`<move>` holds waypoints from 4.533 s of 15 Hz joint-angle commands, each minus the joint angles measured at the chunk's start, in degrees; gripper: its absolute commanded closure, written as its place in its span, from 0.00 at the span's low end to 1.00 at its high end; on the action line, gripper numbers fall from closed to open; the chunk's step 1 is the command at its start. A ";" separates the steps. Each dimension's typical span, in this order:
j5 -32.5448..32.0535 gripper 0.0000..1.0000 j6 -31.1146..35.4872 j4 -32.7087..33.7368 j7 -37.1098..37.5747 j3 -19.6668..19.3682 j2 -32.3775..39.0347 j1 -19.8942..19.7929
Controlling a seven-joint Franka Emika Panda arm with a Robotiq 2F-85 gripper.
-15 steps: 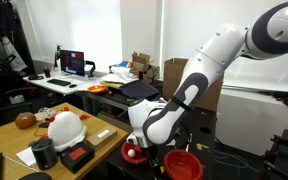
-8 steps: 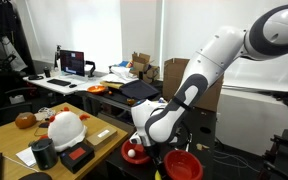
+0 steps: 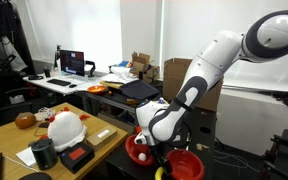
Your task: Put the plush toy inside the red bowl
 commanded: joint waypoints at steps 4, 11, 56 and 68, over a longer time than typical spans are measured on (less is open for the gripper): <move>0.15 0.00 -0.89 -0.08 -2.49 0.41 -0.01 -0.75; 0.46 0.00 -0.66 -1.26 -1.80 0.96 -1.59 -0.74; 0.28 0.88 27.01 -20.69 -2.58 5.22 -5.64 -8.09; 10.93 0.92 26.30 -24.15 1.17 16.46 -10.09 -16.00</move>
